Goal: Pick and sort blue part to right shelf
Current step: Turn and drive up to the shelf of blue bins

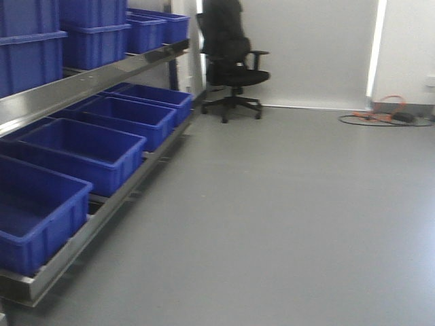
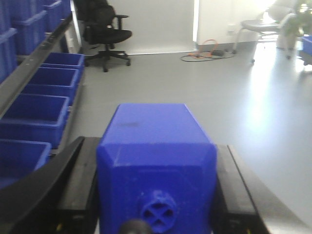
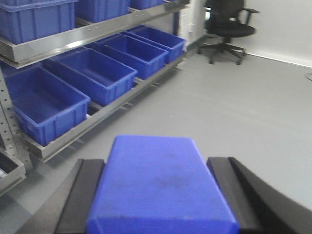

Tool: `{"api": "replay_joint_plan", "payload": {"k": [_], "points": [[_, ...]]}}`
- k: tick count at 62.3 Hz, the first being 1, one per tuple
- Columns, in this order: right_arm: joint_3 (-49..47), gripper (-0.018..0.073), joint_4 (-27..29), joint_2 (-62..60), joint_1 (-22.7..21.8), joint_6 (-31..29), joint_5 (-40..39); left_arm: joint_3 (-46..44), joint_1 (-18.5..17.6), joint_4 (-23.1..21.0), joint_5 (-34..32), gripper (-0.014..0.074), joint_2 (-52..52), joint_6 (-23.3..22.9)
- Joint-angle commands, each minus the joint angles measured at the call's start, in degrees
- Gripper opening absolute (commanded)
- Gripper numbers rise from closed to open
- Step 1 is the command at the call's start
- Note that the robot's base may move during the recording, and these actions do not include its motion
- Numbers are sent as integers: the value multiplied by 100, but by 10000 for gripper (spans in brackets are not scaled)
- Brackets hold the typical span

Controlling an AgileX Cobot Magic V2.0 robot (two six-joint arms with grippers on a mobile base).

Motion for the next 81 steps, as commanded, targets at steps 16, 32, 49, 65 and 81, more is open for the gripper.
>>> {"api": "replay_joint_plan", "payload": {"k": [16,32,49,65,81], "points": [[-164,278,-126,88,-14,-35,-518,-149,-49,74,-525,312,83,-53],[-164,278,-126,88,-14,-35,-518,-149,-49,74,-525,312,83,-53],[-164,278,-126,88,-14,-35,-518,-149,-49,74,-525,312,83,-53],[-164,278,-126,88,-14,-35,-518,-149,-49,74,-525,312,83,-53],[-164,278,-126,88,-14,-35,-518,-149,-49,74,-525,312,83,-53]]}}
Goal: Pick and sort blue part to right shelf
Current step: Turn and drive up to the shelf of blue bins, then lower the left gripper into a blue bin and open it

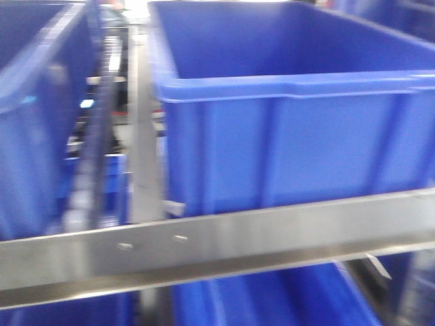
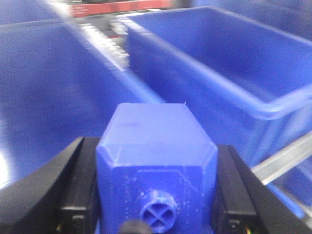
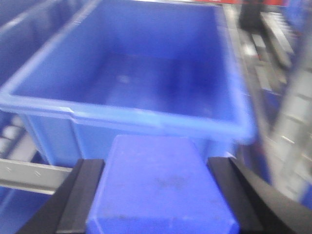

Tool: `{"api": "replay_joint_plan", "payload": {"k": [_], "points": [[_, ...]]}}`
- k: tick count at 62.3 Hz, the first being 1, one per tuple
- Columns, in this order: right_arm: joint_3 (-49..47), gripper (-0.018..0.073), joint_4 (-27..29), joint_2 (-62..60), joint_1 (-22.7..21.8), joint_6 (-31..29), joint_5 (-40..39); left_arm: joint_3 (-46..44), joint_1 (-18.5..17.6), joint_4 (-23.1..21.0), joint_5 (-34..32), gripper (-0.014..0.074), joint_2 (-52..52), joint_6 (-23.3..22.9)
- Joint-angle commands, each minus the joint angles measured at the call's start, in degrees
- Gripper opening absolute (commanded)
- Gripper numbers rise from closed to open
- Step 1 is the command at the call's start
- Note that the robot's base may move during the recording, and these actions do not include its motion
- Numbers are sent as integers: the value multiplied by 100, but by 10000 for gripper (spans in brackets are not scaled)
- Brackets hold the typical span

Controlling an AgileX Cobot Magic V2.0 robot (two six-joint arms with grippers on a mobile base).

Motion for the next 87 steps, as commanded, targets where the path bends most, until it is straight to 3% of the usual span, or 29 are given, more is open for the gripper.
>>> {"api": "replay_joint_plan", "payload": {"k": [1,87], "points": [[-164,278,-114,88,-14,-35,-518,-149,-39,74,-525,312,83,-53],[-164,278,-114,88,-14,-35,-592,-149,-39,49,-575,312,83,-53]]}}
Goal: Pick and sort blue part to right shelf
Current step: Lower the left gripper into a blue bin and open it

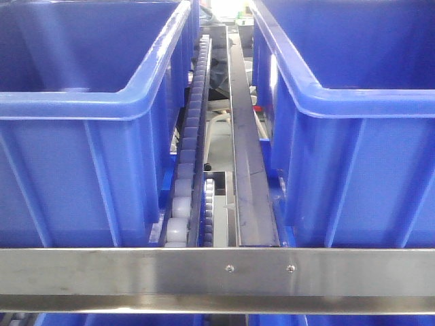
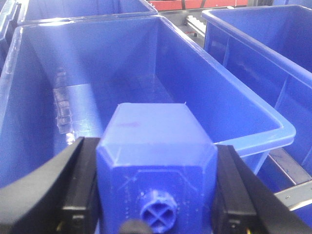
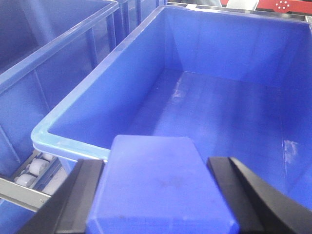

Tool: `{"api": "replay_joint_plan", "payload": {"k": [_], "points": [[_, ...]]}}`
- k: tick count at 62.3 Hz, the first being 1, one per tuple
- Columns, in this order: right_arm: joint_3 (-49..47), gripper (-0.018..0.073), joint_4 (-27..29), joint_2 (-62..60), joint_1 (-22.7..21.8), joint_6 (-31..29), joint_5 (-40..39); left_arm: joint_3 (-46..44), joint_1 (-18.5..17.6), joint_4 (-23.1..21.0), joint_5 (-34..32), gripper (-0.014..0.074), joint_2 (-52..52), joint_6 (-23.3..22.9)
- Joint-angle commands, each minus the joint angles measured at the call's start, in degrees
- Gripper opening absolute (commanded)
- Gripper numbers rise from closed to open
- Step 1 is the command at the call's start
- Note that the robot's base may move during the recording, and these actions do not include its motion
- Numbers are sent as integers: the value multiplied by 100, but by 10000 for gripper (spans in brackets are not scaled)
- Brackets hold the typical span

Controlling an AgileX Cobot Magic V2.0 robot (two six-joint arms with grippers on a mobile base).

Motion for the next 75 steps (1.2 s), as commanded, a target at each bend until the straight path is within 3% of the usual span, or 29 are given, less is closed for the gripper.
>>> {"api": "replay_joint_plan", "payload": {"k": [1,17,34,39,45,49,54,60,61,63,71,75], "points": [[-164,278,-114,88,-14,-35,-592,-149,-39,39,-575,312,83,-53],[-164,278,-114,88,-14,-35,-592,-504,-39,-17,-842,312,397,-53],[-164,278,-114,88,-14,-35,-598,-1968,-39,-17,-552,312,2527,-79],[-164,278,-114,88,-14,-35,-598,-2367,-39,80,-474,312,3266,-349],[-164,278,-114,88,-14,-35,-593,-2845,-14,569,-298,312,4156,-954],[-164,278,-114,88,-14,-35,-574,-3150,123,829,-208,312,4703,-1217],[-164,278,-114,88,-14,-35,-549,-3438,469,806,-231,312,5259,-1254],[-164,278,-114,88,-14,-35,-531,-3760,1008,460,-296,312,5924,-1254],[-164,278,-114,88,-14,-35,-505,-3918,1398,142,-352,312,6442,-1205],[-164,278,-114,88,-14,-35,-498,-3982,1538,-14,-388,312,6672,-1144],[-164,278,-114,88,-14,-35,-470,-4234,1758,-557,-403,312,7500,-545],[-164,278,-114,88,-14,-35,-465,-4330,1758,-607,-403,312,7822,-413]]}}
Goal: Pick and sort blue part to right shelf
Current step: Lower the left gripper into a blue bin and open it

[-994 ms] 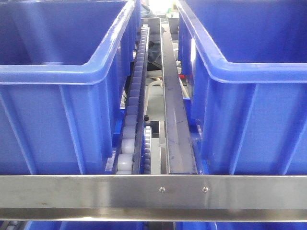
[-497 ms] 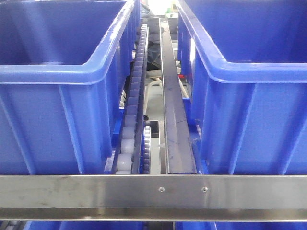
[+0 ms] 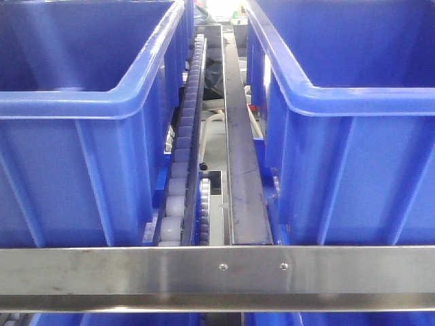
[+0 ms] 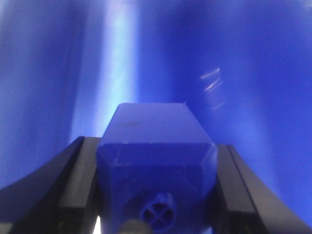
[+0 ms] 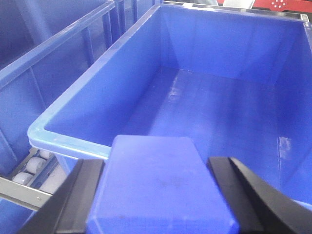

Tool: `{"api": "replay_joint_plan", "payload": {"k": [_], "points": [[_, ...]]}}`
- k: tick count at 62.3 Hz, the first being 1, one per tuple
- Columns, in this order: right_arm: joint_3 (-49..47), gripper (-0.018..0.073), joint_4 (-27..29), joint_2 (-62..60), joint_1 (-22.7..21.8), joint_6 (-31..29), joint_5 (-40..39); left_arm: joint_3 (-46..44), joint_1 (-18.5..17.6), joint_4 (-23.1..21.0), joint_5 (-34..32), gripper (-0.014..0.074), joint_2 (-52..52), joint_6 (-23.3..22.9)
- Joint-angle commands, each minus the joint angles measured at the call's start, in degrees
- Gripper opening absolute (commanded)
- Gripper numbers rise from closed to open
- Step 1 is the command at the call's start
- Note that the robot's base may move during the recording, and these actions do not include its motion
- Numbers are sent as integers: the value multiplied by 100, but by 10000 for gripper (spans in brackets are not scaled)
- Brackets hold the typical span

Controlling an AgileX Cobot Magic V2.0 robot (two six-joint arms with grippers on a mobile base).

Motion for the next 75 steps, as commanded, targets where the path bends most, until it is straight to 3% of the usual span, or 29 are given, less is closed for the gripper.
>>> {"api": "replay_joint_plan", "payload": {"k": [1,19,31,38,45,51,67,75], "points": [[-164,278,-114,88,-14,-35,-476,-353,11,-172,-417,312,339,241],[-164,278,-114,88,-14,-35,-476,-730,10,-172,-393,312,1613,266],[-164,278,-114,88,-14,-35,-476,-931,10,-172,-165,335,1901,373],[-164,278,-114,88,-14,-35,-476,-1072,10,-172,-107,422,1901,389],[-164,278,-114,88,-14,-35,-476,-1253,10,-321,-22,564,1901,655],[-164,278,-114,88,-14,-35,-476,-1448,10,-425,154,623,1901,825],[-164,278,-114,88,-14,-35,-476,-1659,10,-465,502,613,1411,827],[-164,278,-114,88,-14,-35,-476,-1588,2,-479,492,533,677,827]]}}
